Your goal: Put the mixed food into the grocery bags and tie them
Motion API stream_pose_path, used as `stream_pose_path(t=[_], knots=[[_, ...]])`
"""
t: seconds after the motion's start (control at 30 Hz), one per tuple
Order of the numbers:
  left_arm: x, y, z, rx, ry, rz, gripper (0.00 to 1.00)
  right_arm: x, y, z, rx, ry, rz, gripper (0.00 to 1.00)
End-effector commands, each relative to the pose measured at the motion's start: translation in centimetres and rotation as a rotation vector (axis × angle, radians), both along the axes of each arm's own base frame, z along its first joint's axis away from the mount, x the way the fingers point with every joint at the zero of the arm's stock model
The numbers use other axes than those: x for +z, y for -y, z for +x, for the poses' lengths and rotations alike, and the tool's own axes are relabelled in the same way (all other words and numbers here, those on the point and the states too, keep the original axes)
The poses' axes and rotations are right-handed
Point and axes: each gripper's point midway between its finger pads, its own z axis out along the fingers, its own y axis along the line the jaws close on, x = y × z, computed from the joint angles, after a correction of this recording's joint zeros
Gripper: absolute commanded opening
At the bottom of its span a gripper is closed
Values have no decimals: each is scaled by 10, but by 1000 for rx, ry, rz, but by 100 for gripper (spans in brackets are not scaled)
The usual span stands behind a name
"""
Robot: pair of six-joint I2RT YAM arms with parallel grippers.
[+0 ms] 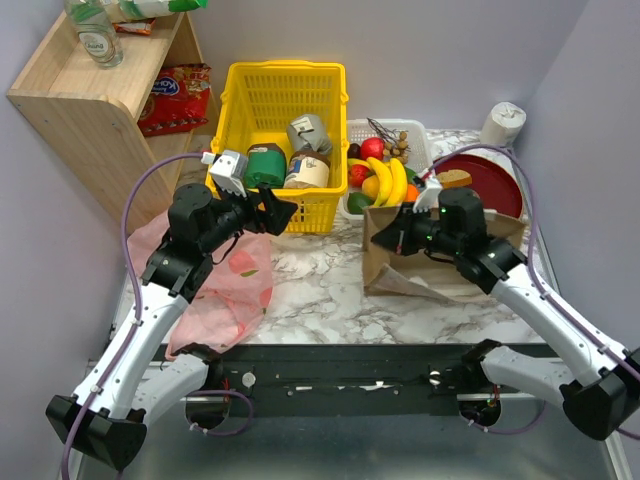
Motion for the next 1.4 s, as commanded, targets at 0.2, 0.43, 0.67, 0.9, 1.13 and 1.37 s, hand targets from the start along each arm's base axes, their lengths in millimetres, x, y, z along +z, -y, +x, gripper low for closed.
stream_pose_path(t=[0.2, 0.43, 0.67, 0.9, 1.13, 1.37], knots=[[-1, -18, -14, 86, -67, 4, 99, 40, -118, -4, 230, 16, 169, 22], [-19, 2, -28, 9, -177, -135, 99, 66, -79, 2, 130, 159, 19, 76], [-26, 24, -29, -47, -218, -167, 99, 73, 77, 19, -376, 233, -404, 94], [-37, 49, -26, -100, -261, -157, 99, 41, 172, 29, -539, 100, -565, 95], [-40, 67, -21, -133, -267, -186, 99, 11, 186, 33, -558, 16, -629, 95], [-46, 84, -12, -157, -271, -183, 99, -11, 195, 33, -568, -30, -686, 91]])
